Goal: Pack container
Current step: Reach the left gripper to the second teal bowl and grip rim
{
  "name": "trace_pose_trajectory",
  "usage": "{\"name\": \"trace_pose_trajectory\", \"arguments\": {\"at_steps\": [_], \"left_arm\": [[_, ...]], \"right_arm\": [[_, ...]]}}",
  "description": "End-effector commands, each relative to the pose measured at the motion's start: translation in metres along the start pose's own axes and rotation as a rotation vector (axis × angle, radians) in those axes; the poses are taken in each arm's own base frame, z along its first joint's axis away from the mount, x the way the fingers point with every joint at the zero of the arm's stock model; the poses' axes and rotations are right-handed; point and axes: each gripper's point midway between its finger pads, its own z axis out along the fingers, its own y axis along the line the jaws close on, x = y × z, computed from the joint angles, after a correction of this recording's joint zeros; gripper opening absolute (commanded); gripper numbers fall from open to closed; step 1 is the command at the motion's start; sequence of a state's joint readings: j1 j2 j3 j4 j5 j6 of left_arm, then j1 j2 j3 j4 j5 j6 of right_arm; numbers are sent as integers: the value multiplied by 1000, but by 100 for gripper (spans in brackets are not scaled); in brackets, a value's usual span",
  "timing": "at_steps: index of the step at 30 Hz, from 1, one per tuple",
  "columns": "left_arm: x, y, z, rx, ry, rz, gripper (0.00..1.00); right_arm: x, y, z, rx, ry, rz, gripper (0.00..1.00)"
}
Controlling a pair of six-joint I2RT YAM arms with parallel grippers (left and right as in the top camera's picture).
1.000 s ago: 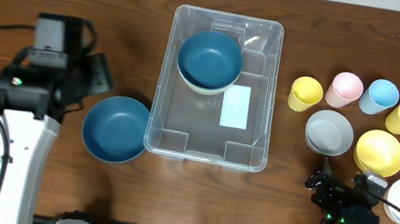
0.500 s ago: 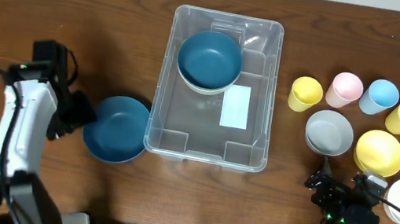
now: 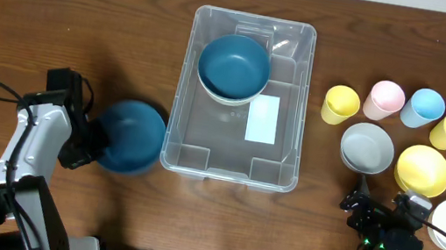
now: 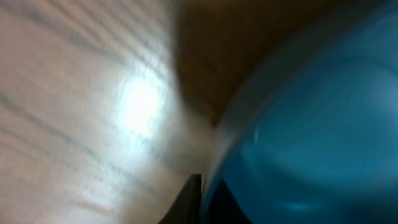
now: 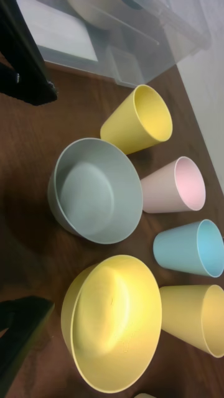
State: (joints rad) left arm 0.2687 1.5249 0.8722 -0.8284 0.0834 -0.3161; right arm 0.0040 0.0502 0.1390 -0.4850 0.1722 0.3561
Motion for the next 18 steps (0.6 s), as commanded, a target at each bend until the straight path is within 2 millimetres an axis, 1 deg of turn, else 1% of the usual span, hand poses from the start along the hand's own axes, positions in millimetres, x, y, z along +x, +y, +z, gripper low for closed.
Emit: {"name": "trace_pose_trajectory", "arguments": {"at_steps": [1, 3, 5, 6, 9, 12, 13, 15, 18], "left_arm": [[-7, 1, -4, -4, -22, -9, 6], [-15, -2, -12, 6, -49, -5, 6], [-28, -8, -27, 23, -92, 1, 6], [-35, -11, -38, 33, -119, 5, 6], [-60, -22, -79, 70, -211, 8, 6], [-83, -38, -135, 122, -328, 23, 6], [-87, -46, -153, 149, -361, 45, 6], [-90, -72, -188, 234, -423, 125, 6], [-84, -111, -230, 340, -499, 228, 6]], "right_arm": [[-1, -2, 0, 9, -6, 13, 99], [-1, -2, 0, 9, -6, 13, 99], [-1, -2, 0, 9, -6, 13, 99], [-1, -2, 0, 9, -6, 13, 99], [-1, -2, 0, 9, -6, 13, 99], [-1, -2, 0, 9, -6, 13, 99], [-1, -2, 0, 9, -6, 13, 99], [-1, -2, 0, 9, -6, 13, 99], [-1, -2, 0, 9, -6, 13, 99]]}}
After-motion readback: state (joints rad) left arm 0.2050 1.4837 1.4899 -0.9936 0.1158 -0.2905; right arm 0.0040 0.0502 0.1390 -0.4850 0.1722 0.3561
